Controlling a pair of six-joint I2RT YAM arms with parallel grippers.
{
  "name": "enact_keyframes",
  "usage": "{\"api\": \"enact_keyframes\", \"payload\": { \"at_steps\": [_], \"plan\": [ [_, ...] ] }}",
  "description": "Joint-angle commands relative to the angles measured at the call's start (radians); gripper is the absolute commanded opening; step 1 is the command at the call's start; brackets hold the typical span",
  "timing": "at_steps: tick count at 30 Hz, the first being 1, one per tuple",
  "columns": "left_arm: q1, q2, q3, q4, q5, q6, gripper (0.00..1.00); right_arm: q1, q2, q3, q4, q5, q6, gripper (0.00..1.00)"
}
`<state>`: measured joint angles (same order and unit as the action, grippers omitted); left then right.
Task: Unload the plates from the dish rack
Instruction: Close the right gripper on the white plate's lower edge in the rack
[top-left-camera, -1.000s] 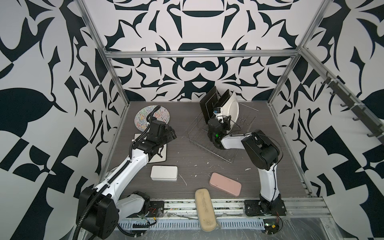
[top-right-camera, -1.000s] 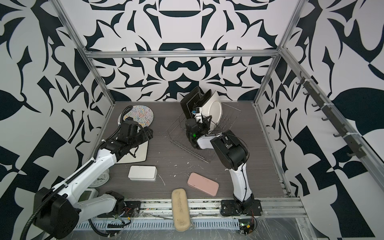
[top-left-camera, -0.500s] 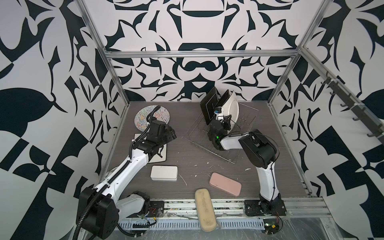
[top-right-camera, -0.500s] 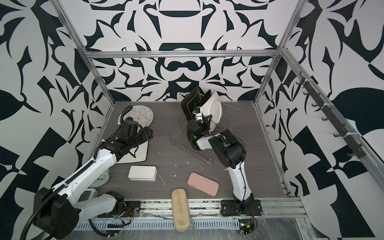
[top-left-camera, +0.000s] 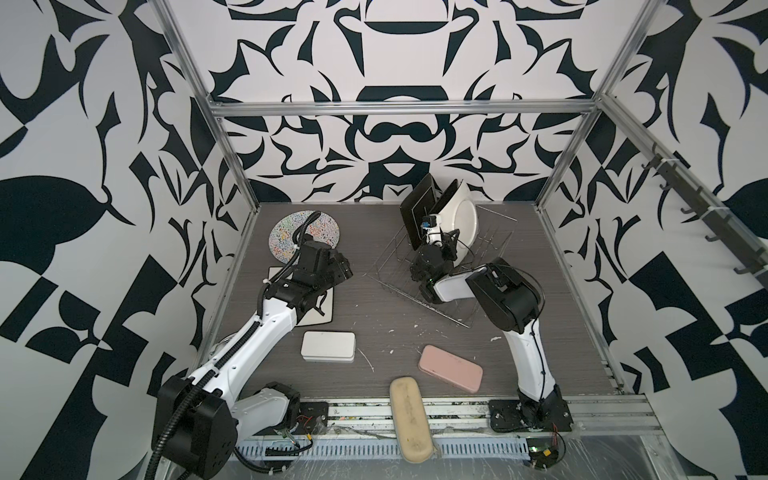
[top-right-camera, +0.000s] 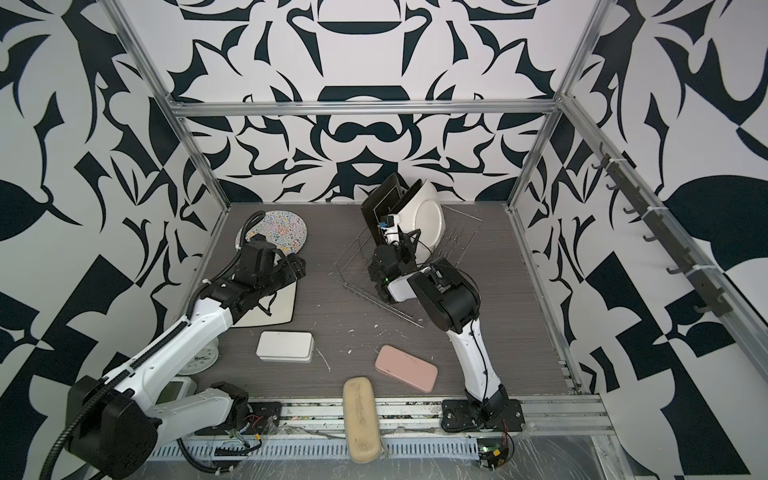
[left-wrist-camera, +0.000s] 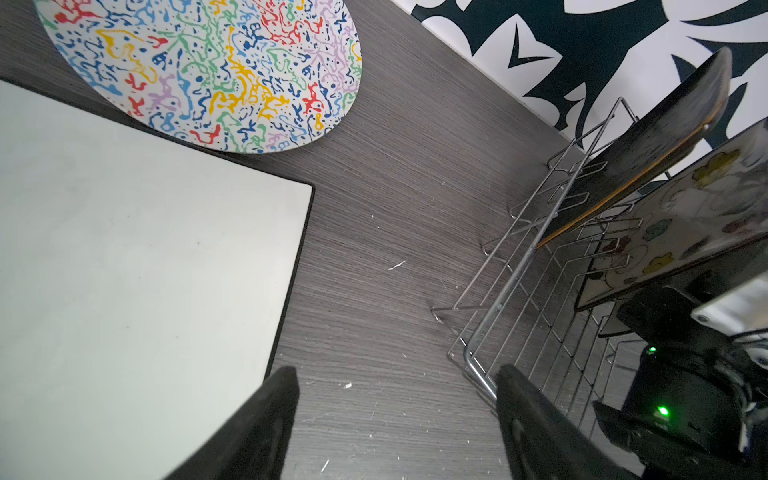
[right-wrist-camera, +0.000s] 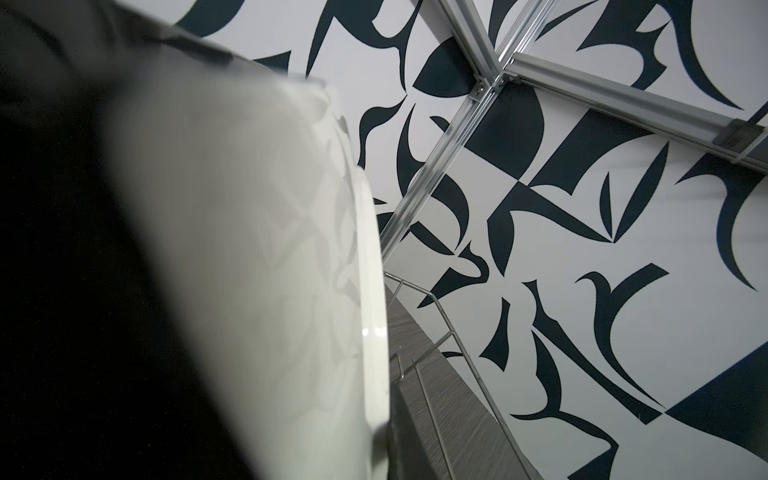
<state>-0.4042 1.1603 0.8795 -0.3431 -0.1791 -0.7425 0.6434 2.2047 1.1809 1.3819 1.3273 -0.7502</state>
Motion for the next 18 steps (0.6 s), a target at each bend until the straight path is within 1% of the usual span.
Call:
{"api": "enact_keyframes", "payload": {
  "at_steps": [1,18],
  "plan": [
    [-0.001,-0.025,0.006,-0.030,-0.006,0.008,0.79,0.004,-0.066,0.038,0.042,0.035,-0.091,0.00],
    [-0.001,-0.023,0.005,-0.014,0.003,0.005,0.79,0.007,-0.141,0.023,0.043,0.030,-0.106,0.00]
  ]
}}
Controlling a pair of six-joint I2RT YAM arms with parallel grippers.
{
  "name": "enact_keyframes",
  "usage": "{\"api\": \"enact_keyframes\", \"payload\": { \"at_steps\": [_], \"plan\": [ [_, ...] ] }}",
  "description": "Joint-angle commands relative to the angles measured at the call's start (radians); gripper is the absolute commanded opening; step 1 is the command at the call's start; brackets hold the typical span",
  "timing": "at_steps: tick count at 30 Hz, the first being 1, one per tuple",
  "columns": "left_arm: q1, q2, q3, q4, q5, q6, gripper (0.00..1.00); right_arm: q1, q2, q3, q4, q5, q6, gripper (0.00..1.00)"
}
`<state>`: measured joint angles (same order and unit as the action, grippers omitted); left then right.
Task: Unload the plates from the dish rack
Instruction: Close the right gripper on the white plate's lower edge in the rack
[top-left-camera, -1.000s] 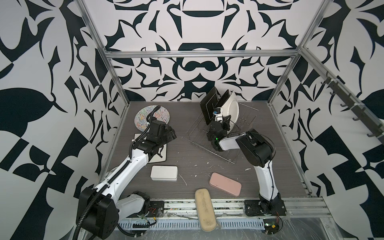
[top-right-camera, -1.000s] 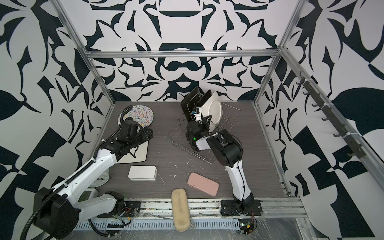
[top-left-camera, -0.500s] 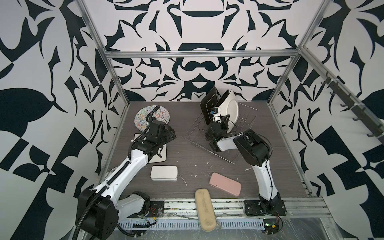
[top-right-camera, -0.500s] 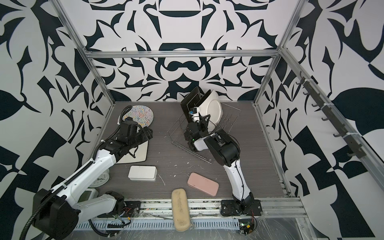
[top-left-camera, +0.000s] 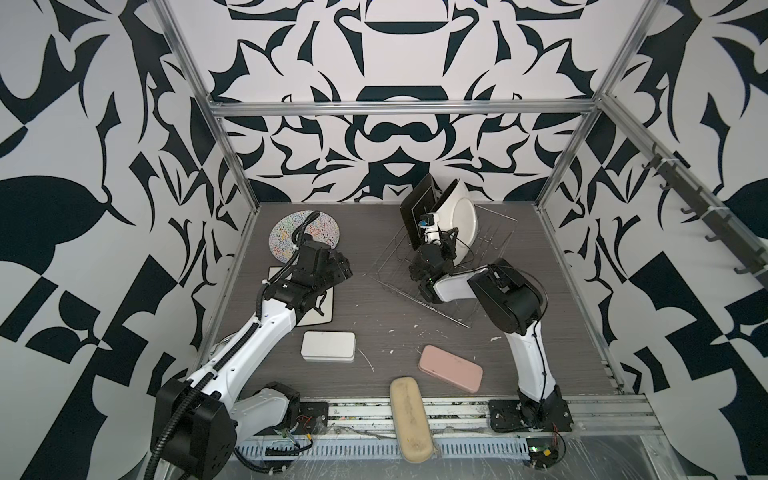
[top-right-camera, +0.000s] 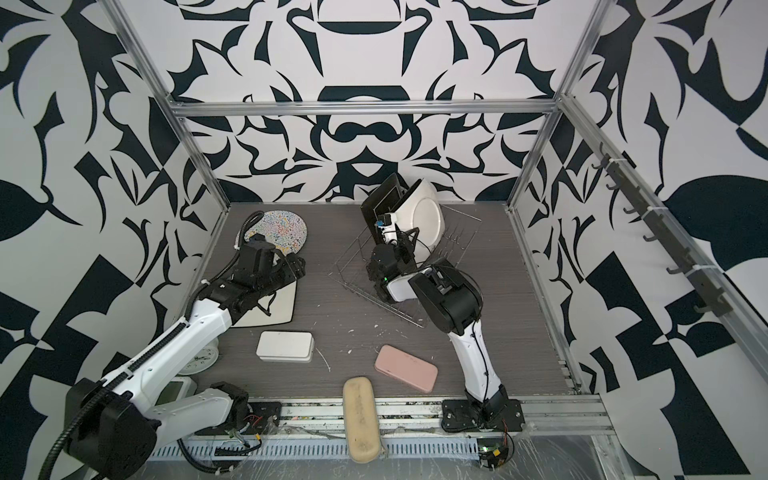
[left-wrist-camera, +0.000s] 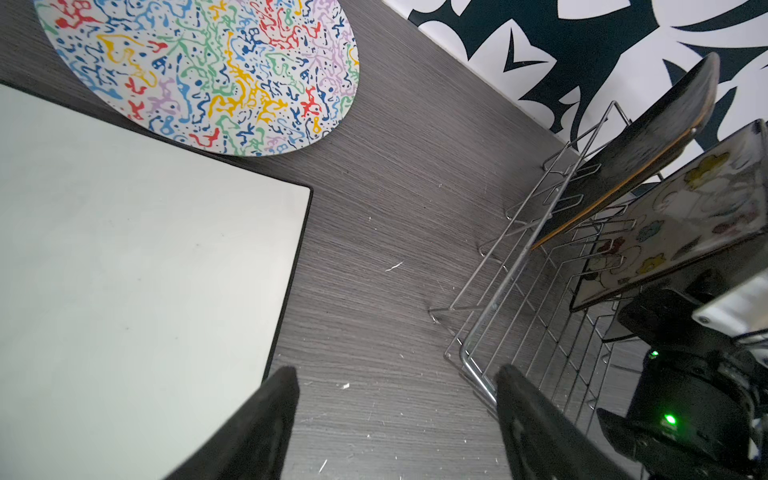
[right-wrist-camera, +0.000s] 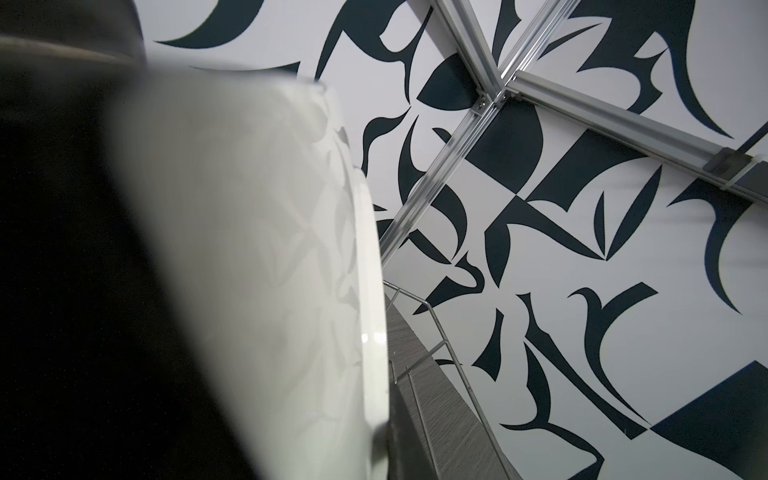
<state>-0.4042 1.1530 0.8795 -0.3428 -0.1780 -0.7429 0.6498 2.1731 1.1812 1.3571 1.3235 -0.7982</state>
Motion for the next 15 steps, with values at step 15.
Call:
{"api": "enact_keyframes", "payload": {
  "at_steps": [15],
  "plan": [
    [-0.001,-0.035,0.006,-0.024,0.002,0.008,0.79,0.008,-0.155,0.045,0.076,0.023,-0.076,0.00]
  ]
}}
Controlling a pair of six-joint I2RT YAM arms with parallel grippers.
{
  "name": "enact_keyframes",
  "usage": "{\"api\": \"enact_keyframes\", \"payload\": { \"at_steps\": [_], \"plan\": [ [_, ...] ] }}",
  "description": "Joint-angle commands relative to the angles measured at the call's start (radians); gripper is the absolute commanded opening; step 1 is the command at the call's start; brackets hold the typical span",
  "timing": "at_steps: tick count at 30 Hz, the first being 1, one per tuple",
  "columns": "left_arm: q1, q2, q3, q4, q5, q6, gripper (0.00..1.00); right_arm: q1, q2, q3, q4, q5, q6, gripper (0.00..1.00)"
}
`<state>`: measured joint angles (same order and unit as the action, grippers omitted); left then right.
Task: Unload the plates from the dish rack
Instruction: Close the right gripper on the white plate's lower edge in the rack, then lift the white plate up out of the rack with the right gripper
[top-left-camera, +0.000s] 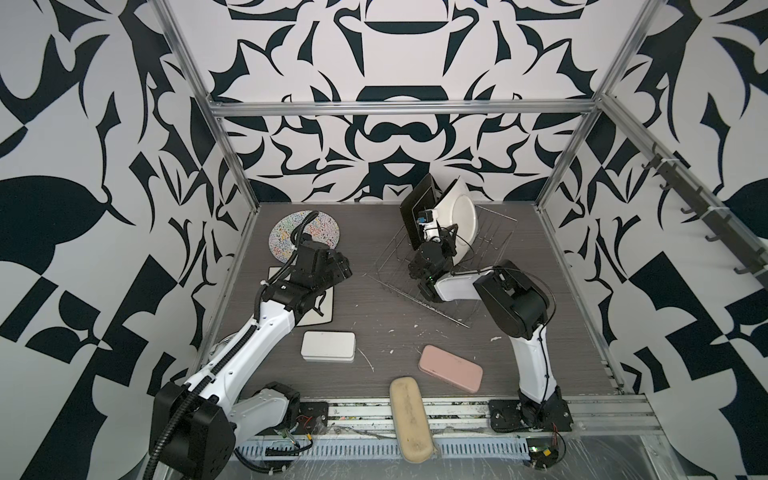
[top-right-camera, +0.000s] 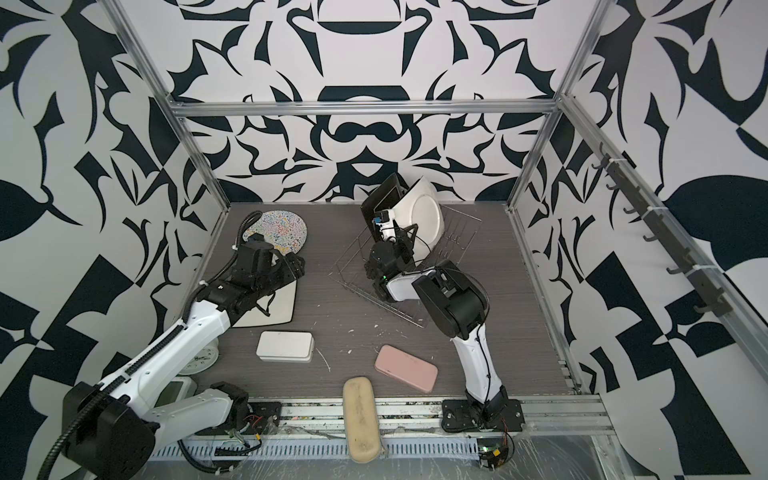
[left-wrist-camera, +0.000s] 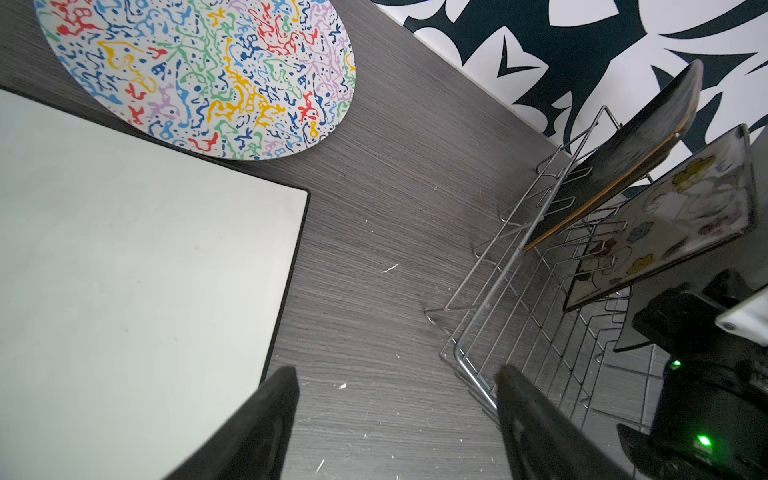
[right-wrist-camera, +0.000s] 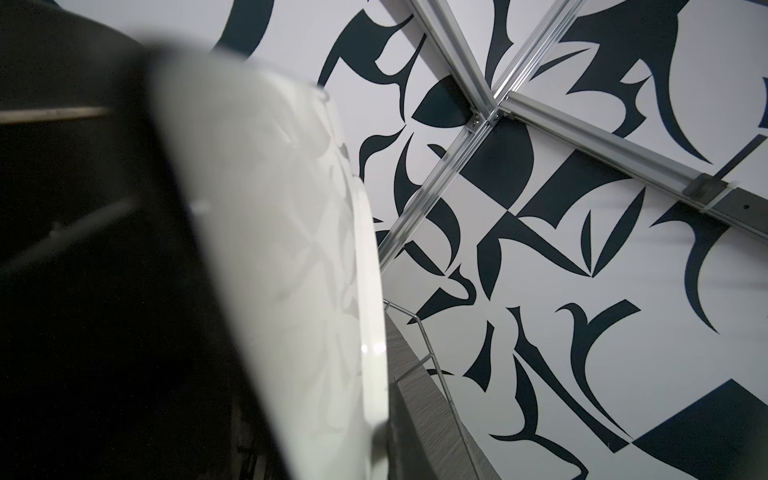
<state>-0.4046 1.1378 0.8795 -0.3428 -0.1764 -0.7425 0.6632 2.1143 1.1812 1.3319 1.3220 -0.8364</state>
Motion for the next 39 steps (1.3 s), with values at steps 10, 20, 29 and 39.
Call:
{"api": "enact_keyframes", "payload": {
  "at_steps": [10,20,29,39],
  "plan": [
    [0.000,-0.023,0.007,-0.021,0.003,0.009,0.79,0.007,-0.140,0.054,0.102,0.009,-0.060,0.00],
    [-0.001,-0.024,0.010,-0.022,0.002,0.009,0.79,0.013,-0.171,0.066,0.103,-0.008,-0.077,0.00],
    [0.000,-0.036,0.039,-0.035,0.009,0.044,0.80,0.053,-0.284,0.028,0.099,-0.089,-0.126,0.00],
    [0.001,-0.048,0.102,-0.019,0.049,0.051,0.80,0.100,-0.550,-0.050,0.034,-0.158,-0.133,0.00]
  ]
}}
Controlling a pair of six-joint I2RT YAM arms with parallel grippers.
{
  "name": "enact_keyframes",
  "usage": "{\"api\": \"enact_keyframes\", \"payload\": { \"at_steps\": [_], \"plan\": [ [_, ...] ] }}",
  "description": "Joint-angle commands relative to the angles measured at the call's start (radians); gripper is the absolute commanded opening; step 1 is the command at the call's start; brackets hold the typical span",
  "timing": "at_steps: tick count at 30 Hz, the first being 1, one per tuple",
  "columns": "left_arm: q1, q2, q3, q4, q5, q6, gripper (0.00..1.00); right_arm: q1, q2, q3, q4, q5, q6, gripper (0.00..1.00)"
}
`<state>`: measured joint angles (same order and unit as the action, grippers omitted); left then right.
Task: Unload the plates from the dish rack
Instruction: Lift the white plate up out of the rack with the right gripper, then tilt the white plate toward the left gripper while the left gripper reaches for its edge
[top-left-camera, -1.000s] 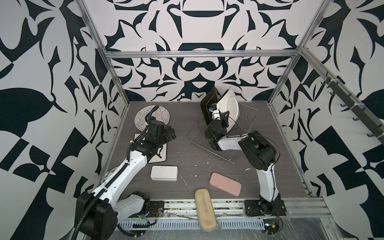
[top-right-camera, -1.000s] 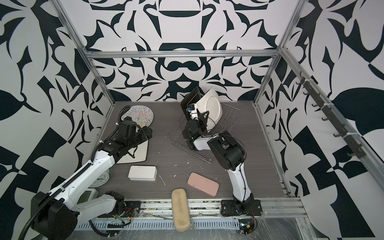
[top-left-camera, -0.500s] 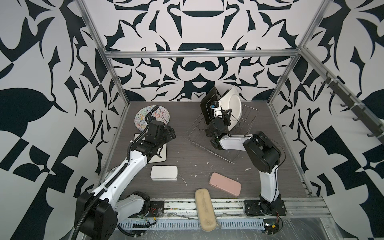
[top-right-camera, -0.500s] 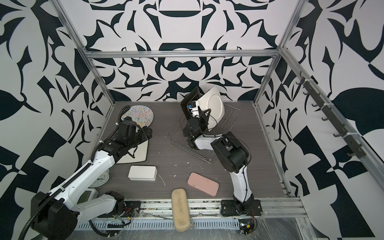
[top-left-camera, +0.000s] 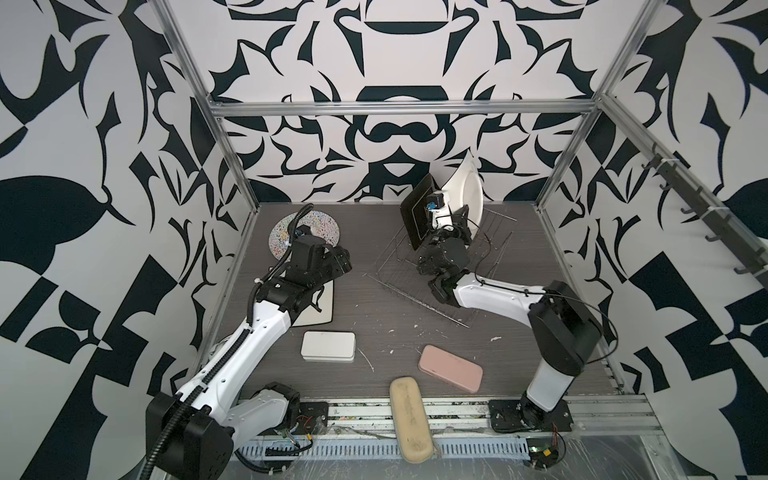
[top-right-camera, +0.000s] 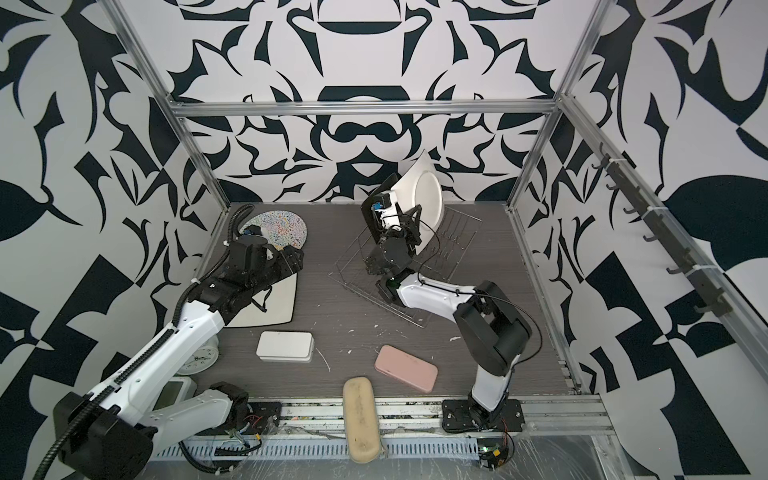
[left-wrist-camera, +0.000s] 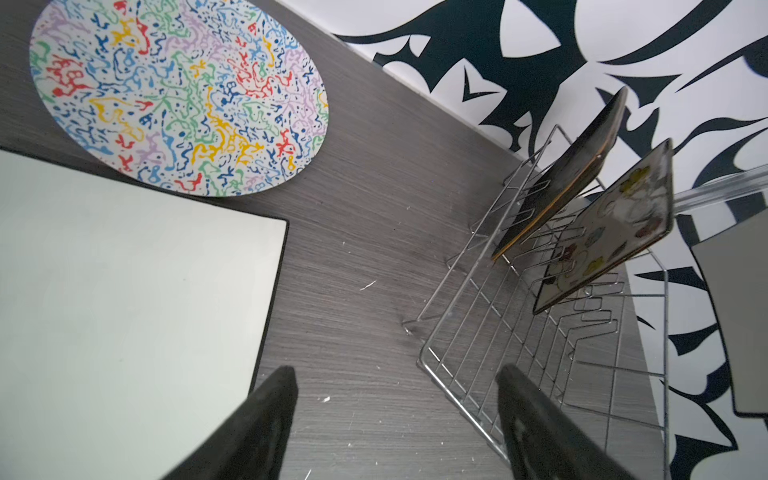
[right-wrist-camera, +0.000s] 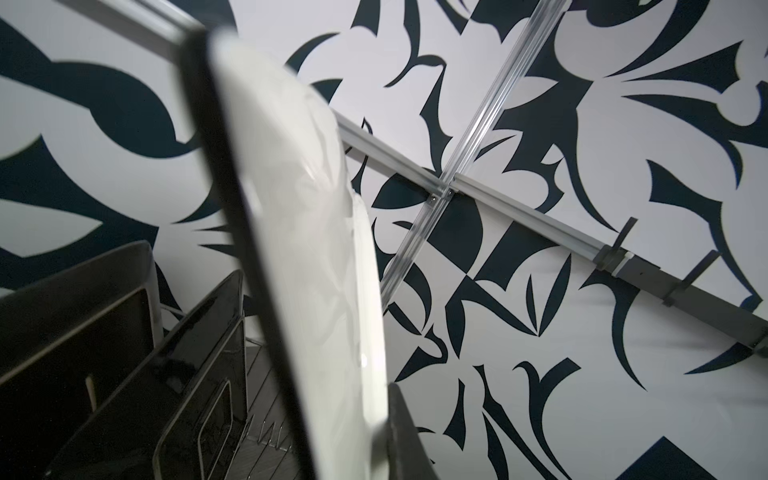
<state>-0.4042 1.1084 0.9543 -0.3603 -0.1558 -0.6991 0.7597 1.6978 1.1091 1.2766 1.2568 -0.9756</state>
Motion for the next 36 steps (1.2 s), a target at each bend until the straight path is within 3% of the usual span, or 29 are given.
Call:
{"api": "enact_keyframes", "payload": {
  "at_steps": [1,2,5,8,14,21,30,36],
  "plan": [
    [0.002,-0.018,0.029,0.007,0.042,0.006,0.81,0.006,-0.177,0.016,0.020,-0.100,0.059,0.00],
    [0.008,-0.018,0.029,0.016,0.058,0.002,0.81,0.006,-0.221,0.016,-0.067,-0.103,0.119,0.00],
    [0.056,-0.009,0.019,0.075,0.165,-0.038,0.81,0.002,-0.376,0.027,-0.472,-0.161,0.469,0.00],
    [0.102,-0.003,0.003,0.136,0.261,-0.098,0.81,-0.026,-0.508,0.048,-0.781,-0.285,0.773,0.00],
    [0.120,0.001,0.015,0.168,0.327,-0.138,0.81,-0.031,-0.607,0.100,-0.941,-0.418,0.836,0.00],
    [0.136,-0.002,-0.002,0.260,0.420,-0.239,0.81,-0.031,-0.688,0.075,-0.955,-0.620,0.996,0.00],
    [0.137,-0.016,-0.005,0.289,0.431,-0.280,0.81,-0.031,-0.659,0.010,-0.780,-0.838,1.195,0.00],
    [0.137,-0.017,-0.031,0.356,0.446,-0.336,0.81,-0.033,-0.576,-0.063,-0.556,-0.854,1.339,0.00]
  ]
}}
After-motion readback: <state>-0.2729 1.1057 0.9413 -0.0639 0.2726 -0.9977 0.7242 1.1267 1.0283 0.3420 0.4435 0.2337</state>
